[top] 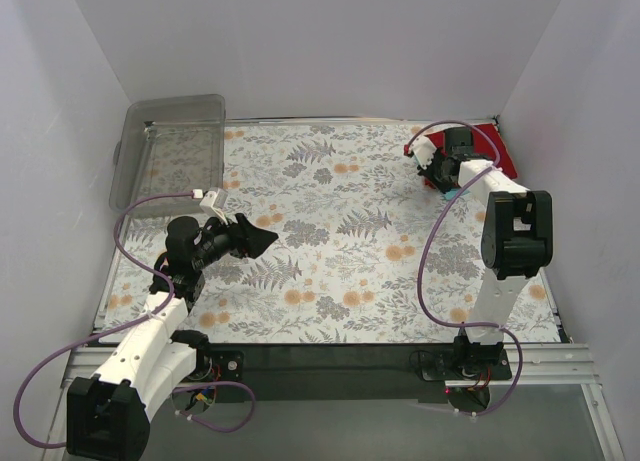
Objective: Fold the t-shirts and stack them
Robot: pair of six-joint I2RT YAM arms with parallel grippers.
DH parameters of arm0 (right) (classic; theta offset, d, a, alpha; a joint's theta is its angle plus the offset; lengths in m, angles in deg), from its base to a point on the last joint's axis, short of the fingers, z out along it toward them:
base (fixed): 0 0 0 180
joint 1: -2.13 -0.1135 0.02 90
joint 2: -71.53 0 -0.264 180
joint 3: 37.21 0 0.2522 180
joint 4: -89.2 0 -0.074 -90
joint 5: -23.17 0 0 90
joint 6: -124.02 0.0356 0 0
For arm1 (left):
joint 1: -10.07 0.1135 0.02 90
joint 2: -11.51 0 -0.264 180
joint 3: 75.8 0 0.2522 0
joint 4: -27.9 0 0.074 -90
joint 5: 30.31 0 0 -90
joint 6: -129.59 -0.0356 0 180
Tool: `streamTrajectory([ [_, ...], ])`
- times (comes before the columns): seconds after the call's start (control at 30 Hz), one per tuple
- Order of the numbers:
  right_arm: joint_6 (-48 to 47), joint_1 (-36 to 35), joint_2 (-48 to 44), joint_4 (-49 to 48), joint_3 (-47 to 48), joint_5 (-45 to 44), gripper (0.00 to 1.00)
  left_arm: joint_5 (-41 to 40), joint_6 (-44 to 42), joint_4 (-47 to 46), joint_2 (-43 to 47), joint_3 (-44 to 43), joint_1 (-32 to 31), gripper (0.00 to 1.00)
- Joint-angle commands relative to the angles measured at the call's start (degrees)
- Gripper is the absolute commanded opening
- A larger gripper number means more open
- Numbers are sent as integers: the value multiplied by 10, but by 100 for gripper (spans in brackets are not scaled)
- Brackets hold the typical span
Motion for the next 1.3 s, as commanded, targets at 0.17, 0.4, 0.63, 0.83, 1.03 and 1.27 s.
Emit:
streamTrajectory([
  [0.17, -1, 1, -25, 43, -9, 36, 39, 11, -5, -13, 14, 2, 1, 64],
  [0.4, 78, 5, -145, 42, -21, 144, 53, 6, -4, -10, 22, 2, 1, 64],
  [0.63, 158, 1, -262, 44, -82, 318, 55, -2, 9, 4, 15, -35, 1, 64],
  [0.83, 178, 22, -368, 7, -141, 286, 61, -44, 8, 46, 2, -92, 1, 66],
  [1.03, 243, 149, -433, -55, -216, 302, 87, -112, -19, 86, 10, -124, 1, 73],
  [1.27, 264, 248, -463, -70, -280, 313, 94, -201, -49, 119, 45, -128, 1, 92],
])
